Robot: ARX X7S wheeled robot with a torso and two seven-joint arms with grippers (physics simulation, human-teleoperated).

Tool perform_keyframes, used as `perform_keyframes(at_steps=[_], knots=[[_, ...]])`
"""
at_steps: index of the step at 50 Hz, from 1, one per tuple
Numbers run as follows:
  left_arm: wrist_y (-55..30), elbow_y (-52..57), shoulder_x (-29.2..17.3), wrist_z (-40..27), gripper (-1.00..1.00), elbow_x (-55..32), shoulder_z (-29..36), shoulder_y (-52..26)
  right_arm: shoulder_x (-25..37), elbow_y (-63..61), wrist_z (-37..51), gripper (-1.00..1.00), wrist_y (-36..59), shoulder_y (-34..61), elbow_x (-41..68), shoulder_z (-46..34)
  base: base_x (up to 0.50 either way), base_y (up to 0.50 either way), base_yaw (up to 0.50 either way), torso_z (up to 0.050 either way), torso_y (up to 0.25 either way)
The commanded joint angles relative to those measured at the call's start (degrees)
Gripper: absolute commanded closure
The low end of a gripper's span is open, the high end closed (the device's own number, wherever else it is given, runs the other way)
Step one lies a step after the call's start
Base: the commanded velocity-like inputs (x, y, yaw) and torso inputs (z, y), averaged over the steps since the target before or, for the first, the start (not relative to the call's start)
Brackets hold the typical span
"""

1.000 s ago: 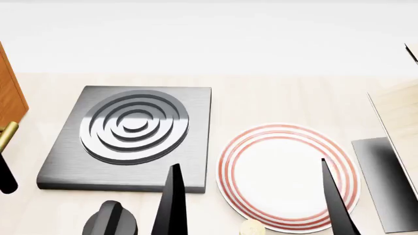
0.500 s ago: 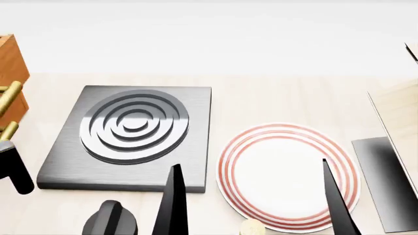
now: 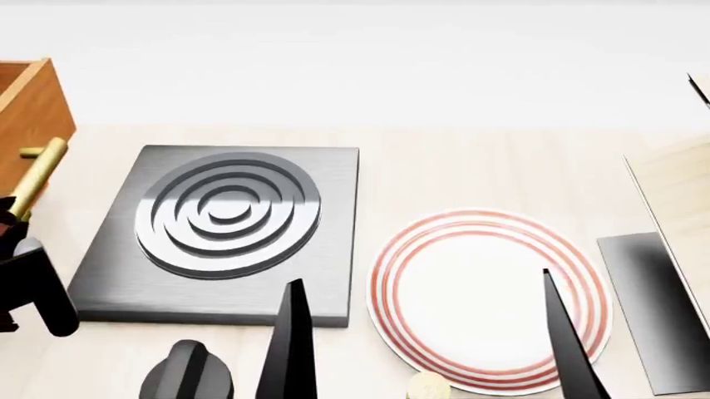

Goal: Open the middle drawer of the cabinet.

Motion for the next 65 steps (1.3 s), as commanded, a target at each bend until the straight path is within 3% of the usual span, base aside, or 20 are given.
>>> perform_keyframes(at_steps=[1, 17, 33, 34, 55, 65], knots=[[-1.57, 4.30, -0.50, -6.54, 1.00, 9.54, -7.40, -5.02, -1.11, 0.00, -1.35, -1.00, -0.10, 0.04, -1.19, 1.26, 0.00, 0.00, 0.00, 0.000, 0.010], [-3.56, 11.89, -1.90, -5.83, 1.00, 9.53, -7.79, -5.41, -1.11, 0.00, -1.41, -1.00, -0.40, -0.07, -1.20, 1.42, 0.00, 0.00, 0.00, 0.003, 0.011], [-2.94, 10.19, -1.34, -6.30, 1.00, 9.42, -8.07, -4.94, -1.11, 0.00, -1.38, -1.00, -0.58, -0.41, -1.41, 1.22, 0.00, 0.00, 0.00, 0.003, 0.010], [-2.78, 9.35, -1.03, -6.35, -1.00, 9.31, -8.11, -4.84, -1.11, 0.00, -1.38, -1.00, -0.60, -0.43, -1.40, 1.28, 0.00, 0.00, 0.00, 0.010, 0.014], [-1.03, 11.42, -2.11, -4.14, -1.00, 8.48, -6.78, -2.29, -1.11, 0.00, -1.50, -1.00, -0.58, -0.16, -1.43, 1.28, 0.00, 0.00, 0.00, 0.001, 0.005], [0.80, 7.74, -0.52, -5.65, -1.00, 9.22, -4.99, 1.60, -1.11, 0.00, -1.37, -1.00, -0.77, -0.34, -1.37, 1.47, 0.00, 0.00, 0.00, 0.001, 0.003]])
